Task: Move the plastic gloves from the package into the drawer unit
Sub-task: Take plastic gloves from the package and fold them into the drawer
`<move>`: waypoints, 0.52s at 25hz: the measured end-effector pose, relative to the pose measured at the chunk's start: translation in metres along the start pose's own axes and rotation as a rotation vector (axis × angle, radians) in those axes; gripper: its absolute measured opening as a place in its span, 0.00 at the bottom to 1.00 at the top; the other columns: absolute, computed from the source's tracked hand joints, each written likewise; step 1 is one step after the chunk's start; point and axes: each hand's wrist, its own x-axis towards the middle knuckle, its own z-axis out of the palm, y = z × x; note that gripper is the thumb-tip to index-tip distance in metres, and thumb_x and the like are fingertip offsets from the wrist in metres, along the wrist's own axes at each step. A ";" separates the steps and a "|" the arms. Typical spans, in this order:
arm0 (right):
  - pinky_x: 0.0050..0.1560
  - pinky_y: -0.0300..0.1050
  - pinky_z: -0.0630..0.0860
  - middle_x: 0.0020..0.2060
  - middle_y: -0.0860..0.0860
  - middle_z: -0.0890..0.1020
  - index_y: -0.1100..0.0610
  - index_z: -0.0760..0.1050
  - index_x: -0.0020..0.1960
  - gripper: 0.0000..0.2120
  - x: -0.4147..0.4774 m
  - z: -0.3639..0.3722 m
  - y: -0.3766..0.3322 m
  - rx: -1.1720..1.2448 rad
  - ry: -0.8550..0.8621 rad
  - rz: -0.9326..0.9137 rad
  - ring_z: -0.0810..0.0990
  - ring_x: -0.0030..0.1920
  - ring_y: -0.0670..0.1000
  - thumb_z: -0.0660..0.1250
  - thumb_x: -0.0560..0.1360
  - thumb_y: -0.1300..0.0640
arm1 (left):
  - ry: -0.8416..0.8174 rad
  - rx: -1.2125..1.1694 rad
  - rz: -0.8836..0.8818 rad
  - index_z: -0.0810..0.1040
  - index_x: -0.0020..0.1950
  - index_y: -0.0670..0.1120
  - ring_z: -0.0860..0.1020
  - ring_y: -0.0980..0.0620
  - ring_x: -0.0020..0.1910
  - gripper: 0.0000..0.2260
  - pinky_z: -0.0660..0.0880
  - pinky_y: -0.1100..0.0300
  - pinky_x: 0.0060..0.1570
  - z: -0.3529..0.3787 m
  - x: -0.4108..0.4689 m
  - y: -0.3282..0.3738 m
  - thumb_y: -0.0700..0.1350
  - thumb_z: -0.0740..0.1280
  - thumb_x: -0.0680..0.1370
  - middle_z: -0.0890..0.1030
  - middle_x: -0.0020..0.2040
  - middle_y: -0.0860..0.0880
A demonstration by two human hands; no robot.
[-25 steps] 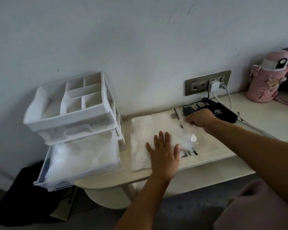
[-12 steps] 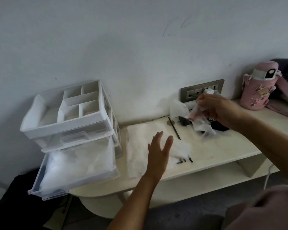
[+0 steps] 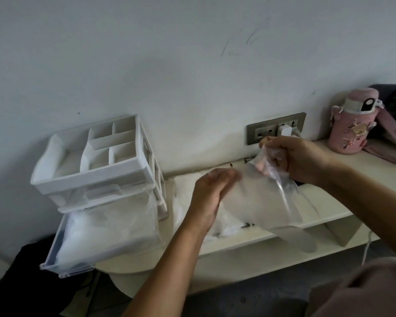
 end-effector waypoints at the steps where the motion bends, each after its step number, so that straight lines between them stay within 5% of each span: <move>1: 0.28 0.36 0.73 0.20 0.49 0.70 0.60 0.69 0.32 0.18 -0.001 0.003 0.001 -0.052 0.048 -0.026 0.74 0.22 0.45 0.51 0.79 0.65 | 0.044 -0.013 0.006 0.83 0.38 0.45 0.81 0.54 0.37 0.04 0.79 0.59 0.45 -0.002 -0.002 0.010 0.40 0.71 0.72 0.83 0.35 0.49; 5: 0.31 0.33 0.73 0.28 0.46 0.79 0.58 0.76 0.47 0.12 0.000 0.009 0.012 -0.484 0.102 -0.072 0.77 0.29 0.41 0.57 0.80 0.54 | 0.112 0.481 0.200 0.78 0.38 0.45 0.68 0.58 0.21 0.07 0.67 0.67 0.23 -0.030 -0.015 0.058 0.44 0.69 0.76 0.73 0.23 0.54; 9: 0.43 0.34 0.76 0.38 0.41 0.83 0.53 0.79 0.48 0.10 0.000 0.031 0.025 -0.749 -0.266 0.093 0.81 0.41 0.42 0.65 0.72 0.49 | 0.084 0.734 0.261 0.80 0.41 0.48 0.68 0.55 0.22 0.04 0.65 0.67 0.22 -0.064 -0.041 0.098 0.46 0.71 0.74 0.75 0.24 0.52; 13: 0.45 0.33 0.77 0.41 0.48 0.84 0.57 0.81 0.48 0.06 0.012 0.068 0.043 -0.786 -0.239 0.046 0.83 0.43 0.44 0.67 0.75 0.56 | 0.169 0.760 0.252 0.80 0.41 0.46 0.70 0.59 0.23 0.03 0.67 0.67 0.21 -0.104 -0.060 0.117 0.43 0.71 0.73 0.77 0.26 0.52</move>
